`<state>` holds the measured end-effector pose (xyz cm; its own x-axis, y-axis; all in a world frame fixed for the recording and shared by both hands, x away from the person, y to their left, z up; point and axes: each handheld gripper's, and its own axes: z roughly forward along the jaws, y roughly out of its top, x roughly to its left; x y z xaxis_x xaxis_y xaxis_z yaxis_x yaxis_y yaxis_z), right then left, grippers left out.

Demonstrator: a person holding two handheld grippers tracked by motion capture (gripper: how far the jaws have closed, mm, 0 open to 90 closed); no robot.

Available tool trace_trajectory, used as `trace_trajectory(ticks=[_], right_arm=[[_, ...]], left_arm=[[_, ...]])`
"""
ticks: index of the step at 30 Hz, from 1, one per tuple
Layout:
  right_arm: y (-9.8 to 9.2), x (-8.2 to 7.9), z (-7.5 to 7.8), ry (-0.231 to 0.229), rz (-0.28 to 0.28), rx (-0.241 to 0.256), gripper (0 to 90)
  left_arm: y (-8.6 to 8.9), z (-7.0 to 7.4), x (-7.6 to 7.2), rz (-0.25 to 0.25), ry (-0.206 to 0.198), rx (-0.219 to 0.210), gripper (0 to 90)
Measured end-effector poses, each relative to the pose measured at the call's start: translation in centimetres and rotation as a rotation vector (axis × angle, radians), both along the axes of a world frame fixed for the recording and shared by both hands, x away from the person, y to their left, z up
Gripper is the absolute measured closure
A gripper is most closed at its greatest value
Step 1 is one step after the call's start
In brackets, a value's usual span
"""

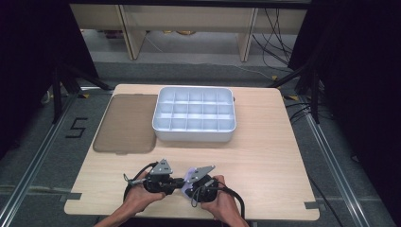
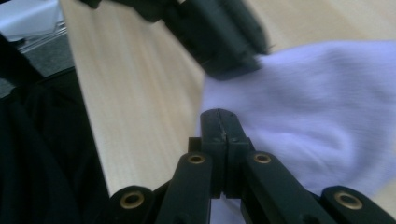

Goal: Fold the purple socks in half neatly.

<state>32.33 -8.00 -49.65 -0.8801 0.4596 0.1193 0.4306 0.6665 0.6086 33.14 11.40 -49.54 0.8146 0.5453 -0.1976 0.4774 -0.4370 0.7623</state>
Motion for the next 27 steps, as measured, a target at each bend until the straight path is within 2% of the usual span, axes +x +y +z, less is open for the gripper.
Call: trace_trajectory(ticks=[2,3,4,6,7,8,10,11,13,14,15,16,18,21,22,27], right_arm=[[-0.4,0.2,0.5,-0.018,-0.021,0.011,90.0],[-0.6,0.3,0.8,-0.020,-0.069,0.010,90.0],[-1.1,1.0,1.1,-0.056,-0.068,0.021,90.0],[-1.6,1.9,1.3,-0.107,-0.114,-0.015,90.0],[-1.8,2.4,1.2,-0.102,-0.127,-0.044,90.0],[-2.0,2.9,0.9,-0.094,-0.137,-0.057,90.0],[-2.2,3.5,0.2,-0.093,-0.143,-0.061,90.0],[-2.2,3.5,0.2,-0.095,-0.153,-0.047,90.0],[-2.4,3.4,0.7,-0.094,-0.150,-0.051,90.0],[-2.5,3.3,0.9,-0.105,-0.151,-0.042,90.0],[-2.7,3.3,1.2,-0.133,-0.154,-0.026,90.0],[-3.0,3.0,1.7,-0.134,-0.152,-0.016,90.0],[-3.6,2.4,2.2,-0.148,-0.150,0.005,90.0],[-4.7,0.7,2.4,-0.118,-0.132,0.019,90.0],[-4.9,0.3,2.4,-0.097,-0.126,0.005,90.0],[-5.1,-0.7,1.4,-0.037,-0.124,-0.004,90.0]], left_arm=[[-0.1,0.1,0.0,-0.004,-0.005,0.011,83.4],[-0.2,0.2,-0.2,0.000,-0.013,0.012,83.3],[-0.1,0.2,-0.1,-0.010,-0.024,0.027,83.3],[-0.3,0.3,-0.2,-0.016,-0.029,0.041,83.3],[-0.4,0.3,-0.3,-0.015,-0.037,0.033,83.3],[-0.4,0.4,-0.3,-0.017,-0.040,0.045,83.3],[-0.6,0.4,-0.4,-0.026,-0.050,0.050,83.3],[-0.6,0.4,-0.4,-0.028,-0.047,0.051,83.2],[-0.6,0.4,-0.4,-0.016,-0.038,0.033,83.1],[-0.5,0.4,-0.4,-0.018,-0.045,0.044,83.1],[-0.5,0.5,-0.5,-0.014,-0.039,0.034,83.1],[-0.4,0.5,-0.4,-0.033,-0.060,0.053,83.1],[-0.4,0.5,-0.6,-0.017,-0.044,0.035,82.9],[-0.4,0.6,-0.6,-0.033,-0.053,0.036,82.8],[-0.4,0.6,-0.7,-0.029,-0.053,0.037,82.8],[-0.5,1.1,-1.0,-0.038,-0.068,0.023,82.7]])
